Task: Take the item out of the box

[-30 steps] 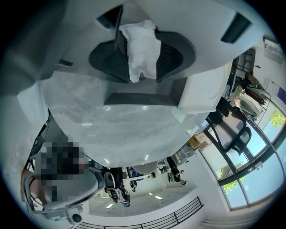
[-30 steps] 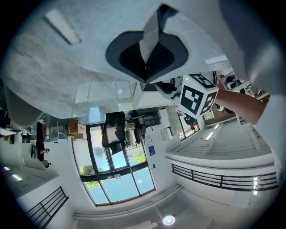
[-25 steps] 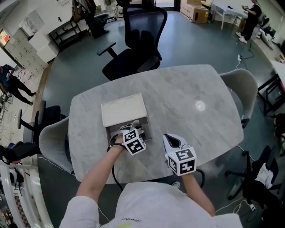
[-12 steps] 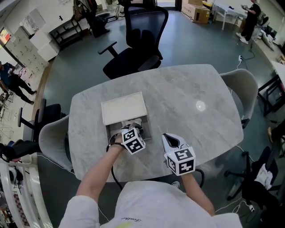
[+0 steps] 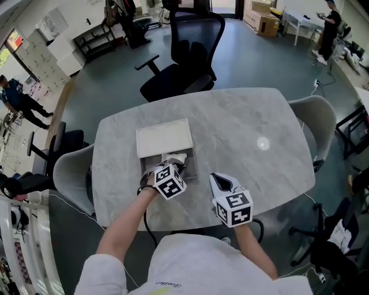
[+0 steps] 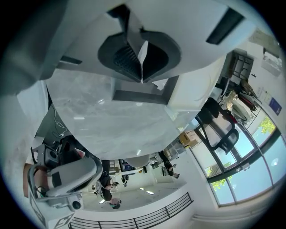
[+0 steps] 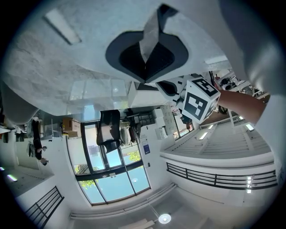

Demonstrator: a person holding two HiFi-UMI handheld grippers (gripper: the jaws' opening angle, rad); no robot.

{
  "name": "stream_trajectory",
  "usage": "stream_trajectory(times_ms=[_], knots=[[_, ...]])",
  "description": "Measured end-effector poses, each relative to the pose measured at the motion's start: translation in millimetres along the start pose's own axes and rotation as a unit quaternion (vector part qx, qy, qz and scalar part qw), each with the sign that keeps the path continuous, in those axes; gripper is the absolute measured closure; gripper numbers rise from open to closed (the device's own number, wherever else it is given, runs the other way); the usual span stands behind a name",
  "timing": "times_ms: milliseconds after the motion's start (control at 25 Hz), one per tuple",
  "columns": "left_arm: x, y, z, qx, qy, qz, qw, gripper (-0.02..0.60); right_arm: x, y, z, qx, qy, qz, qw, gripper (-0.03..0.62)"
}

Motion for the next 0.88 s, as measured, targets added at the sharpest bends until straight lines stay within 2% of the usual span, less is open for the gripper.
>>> stream_trajectory(times_ms=[320,480,680,880], knots=[[9.6,42.3,-4.5,0.035,0.063,-0.048,0.9963,0.563,-12.2,11.0,0.4,0.001,0.017,-0.028,0.999,0.589],[16.4,66.4,-6.8,0.061,0.104,-0.088,0.9888,0.563,-18.4,20.1,0.8,0.005,0.027,-0.041,0.999,0.589],[26.3,101.2,-7.7,0.099,0.173,-0.144,0.9692,0.563,-26.1,32.0,-5.1,0.014,0.044,-0.059,0.997,0.589],[37.6,136.4,-8.3,0.135,0.234,-0.214,0.9387,0.563,-33.1,46.1,-12.7,0.024,0.061,-0.075,0.995,0.589]])
Point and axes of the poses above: the fingertips, and each gripper's own axes: y backward along the fingers, x to its right, z out of its underside, the point moved 8 cm from there along y, backward along the fingers, and after that the axes turned 13 degrees about -y, right-handed, at the moved point
